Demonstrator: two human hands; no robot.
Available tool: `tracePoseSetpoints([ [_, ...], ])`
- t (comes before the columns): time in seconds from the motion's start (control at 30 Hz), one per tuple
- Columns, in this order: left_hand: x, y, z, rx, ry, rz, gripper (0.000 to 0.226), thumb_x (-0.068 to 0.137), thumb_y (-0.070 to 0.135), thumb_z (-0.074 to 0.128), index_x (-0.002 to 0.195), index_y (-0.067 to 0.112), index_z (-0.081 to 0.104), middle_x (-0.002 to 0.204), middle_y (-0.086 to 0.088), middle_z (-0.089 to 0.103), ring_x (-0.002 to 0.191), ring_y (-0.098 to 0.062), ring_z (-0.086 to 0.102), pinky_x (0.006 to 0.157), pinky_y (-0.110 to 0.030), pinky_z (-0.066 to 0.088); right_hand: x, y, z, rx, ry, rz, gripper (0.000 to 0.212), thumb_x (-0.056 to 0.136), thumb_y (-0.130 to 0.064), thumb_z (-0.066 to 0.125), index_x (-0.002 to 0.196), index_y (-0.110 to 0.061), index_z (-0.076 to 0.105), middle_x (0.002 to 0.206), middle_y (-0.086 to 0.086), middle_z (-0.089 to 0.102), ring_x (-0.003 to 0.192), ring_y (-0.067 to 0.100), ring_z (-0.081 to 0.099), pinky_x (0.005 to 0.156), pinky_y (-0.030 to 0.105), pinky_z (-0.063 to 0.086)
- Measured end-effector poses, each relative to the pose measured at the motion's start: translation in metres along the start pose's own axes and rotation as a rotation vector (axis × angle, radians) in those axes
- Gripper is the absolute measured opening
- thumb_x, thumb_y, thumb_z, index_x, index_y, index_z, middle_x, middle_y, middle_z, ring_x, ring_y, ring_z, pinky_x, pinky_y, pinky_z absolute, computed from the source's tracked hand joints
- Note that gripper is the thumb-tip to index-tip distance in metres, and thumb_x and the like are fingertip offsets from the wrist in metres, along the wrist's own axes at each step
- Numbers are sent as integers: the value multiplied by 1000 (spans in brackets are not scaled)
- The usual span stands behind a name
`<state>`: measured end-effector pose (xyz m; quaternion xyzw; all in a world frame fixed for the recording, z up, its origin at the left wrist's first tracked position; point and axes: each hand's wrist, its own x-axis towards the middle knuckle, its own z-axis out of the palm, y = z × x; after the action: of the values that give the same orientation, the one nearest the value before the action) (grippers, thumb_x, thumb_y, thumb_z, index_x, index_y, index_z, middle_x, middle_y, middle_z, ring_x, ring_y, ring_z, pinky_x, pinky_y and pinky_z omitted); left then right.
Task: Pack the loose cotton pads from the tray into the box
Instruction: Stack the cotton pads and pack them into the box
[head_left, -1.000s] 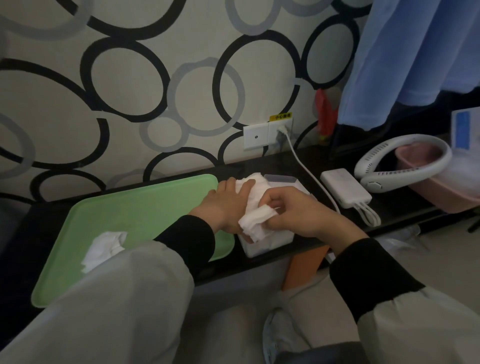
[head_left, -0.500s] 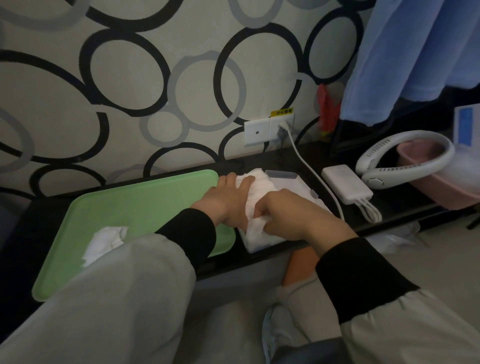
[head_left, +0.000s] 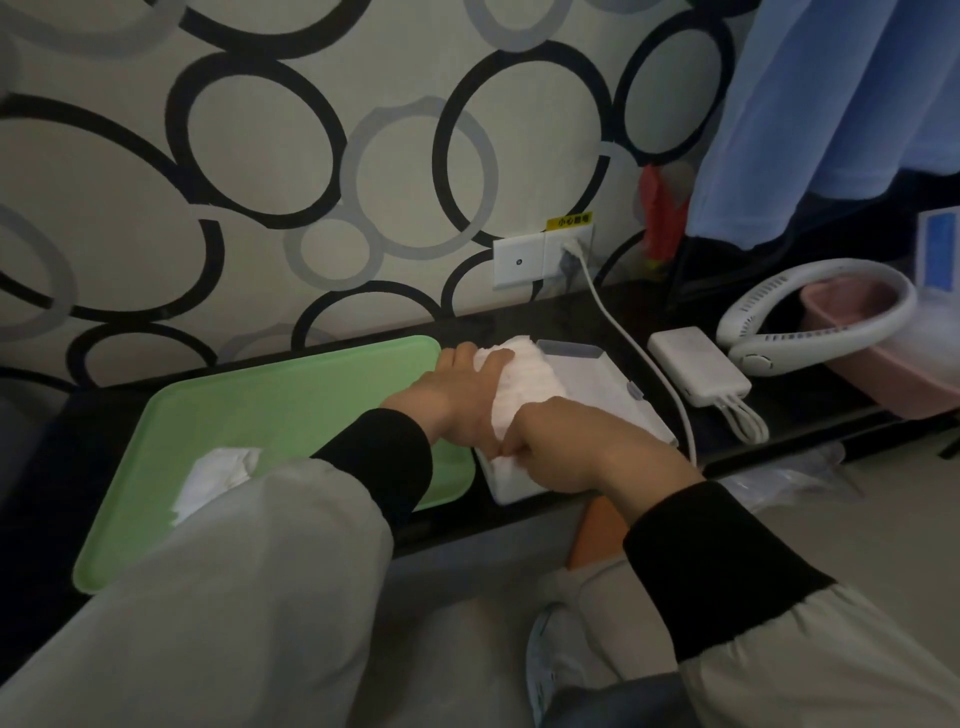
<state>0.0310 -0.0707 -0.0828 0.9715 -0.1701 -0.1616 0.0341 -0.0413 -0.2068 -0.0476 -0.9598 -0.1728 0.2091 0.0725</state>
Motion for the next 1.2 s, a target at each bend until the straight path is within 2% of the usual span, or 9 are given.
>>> tracePoseSetpoints([
  [0.1,1,-8,-3,-68,-13,16,128,64,53,85,156,32,-2,157,-8,8,146,-33,9,120,-49,20,1,7,2,75,91,-17,19,93,-24,62,108,-18,72,107,2,68,105,24,62,91,37,50],
  [0.17,1,-11,-5,-82,-20,26,127,63,53,85,157,32,1,158,-7,10,146,-33,11,120,-49,19,3,11,5,97,132,-4,12,89,-31,69,97,-26,76,99,0,71,96,21,62,88,37,52],
  [0.37,-2,-16,-7,-151,-14,57,121,67,51,85,157,32,7,161,-6,9,148,-30,10,121,-42,17,10,9,8,71,103,23,14,88,-36,70,99,-29,75,106,1,67,103,24,60,93,40,51],
  [0.43,-6,-17,-7,-178,-7,72,119,69,51,85,158,30,9,163,-5,5,150,-27,9,122,-39,15,8,13,8,107,157,2,5,87,-32,71,90,-31,75,100,-2,68,98,22,61,89,39,53],
  [0.57,-17,-19,-1,-328,32,85,111,73,44,84,158,27,15,166,-5,1,152,-22,6,123,-34,13,1,18,2,191,233,-38,12,88,-27,67,84,-34,75,87,-10,69,91,15,63,84,37,54],
  [0.77,-40,-31,12,-405,247,105,75,89,31,72,153,19,34,161,-8,25,149,-17,19,116,-23,15,4,15,2,264,224,-75,19,87,-25,67,71,-36,68,77,-16,67,86,8,63,82,35,55],
  [0.9,-62,-56,15,-424,342,61,56,90,27,70,142,21,49,145,-1,47,132,-17,45,104,-23,33,13,-3,8,218,315,-136,15,90,-23,63,81,-24,74,86,-7,71,90,13,62,84,28,46],
  [1.0,-84,-84,16,-480,346,-20,38,90,27,70,126,25,61,130,4,59,110,-14,61,91,-26,47,23,-28,12,236,328,-173,12,90,-26,63,85,-25,74,90,-5,70,89,16,63,83,33,51],
  [1.2,-137,-145,19,-479,316,-167,12,89,28,71,101,31,68,102,12,69,91,-9,67,87,-29,53,45,-79,18,286,254,-263,13,91,-23,61,90,-22,74,90,-8,69,90,14,64,80,29,52],
])
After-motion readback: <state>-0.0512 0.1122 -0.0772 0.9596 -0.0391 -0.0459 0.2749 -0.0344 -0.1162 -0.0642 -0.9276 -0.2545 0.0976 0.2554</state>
